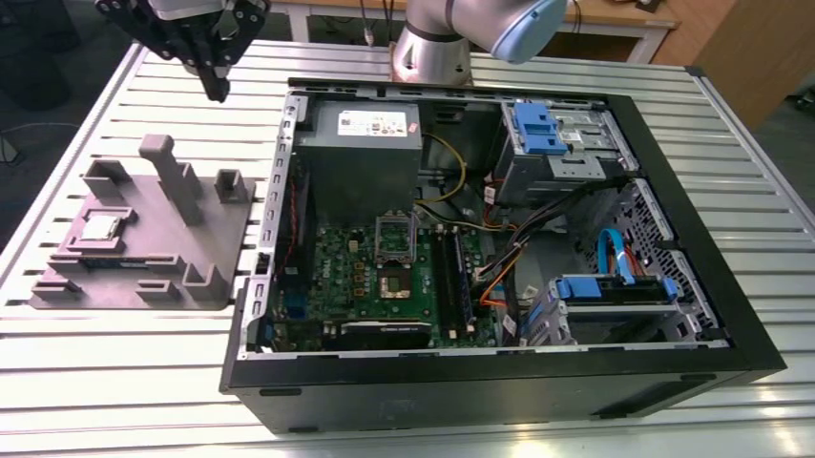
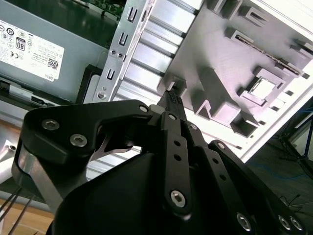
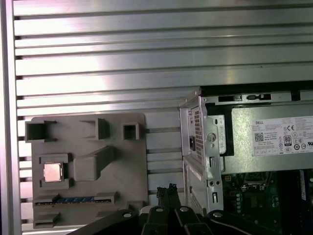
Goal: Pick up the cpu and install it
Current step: 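Reach for the cpu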
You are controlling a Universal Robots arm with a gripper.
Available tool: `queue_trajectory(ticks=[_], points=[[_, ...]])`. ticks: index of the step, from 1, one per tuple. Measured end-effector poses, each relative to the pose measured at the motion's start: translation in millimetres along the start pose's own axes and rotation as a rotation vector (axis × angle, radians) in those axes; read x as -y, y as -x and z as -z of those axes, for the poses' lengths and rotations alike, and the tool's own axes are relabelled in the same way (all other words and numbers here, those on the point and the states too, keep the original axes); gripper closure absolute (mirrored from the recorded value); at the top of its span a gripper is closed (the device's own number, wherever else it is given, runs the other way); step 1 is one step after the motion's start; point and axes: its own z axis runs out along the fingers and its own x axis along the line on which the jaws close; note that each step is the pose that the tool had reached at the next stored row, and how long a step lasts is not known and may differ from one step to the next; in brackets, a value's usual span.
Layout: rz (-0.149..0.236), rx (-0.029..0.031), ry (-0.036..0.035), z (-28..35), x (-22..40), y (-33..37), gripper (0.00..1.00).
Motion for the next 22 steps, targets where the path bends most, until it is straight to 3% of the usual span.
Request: queue_trajectory(ticks=[22], points=[[0.000, 0.0000, 0.0000, 0.0, 0.5, -6.2, 0.89]])
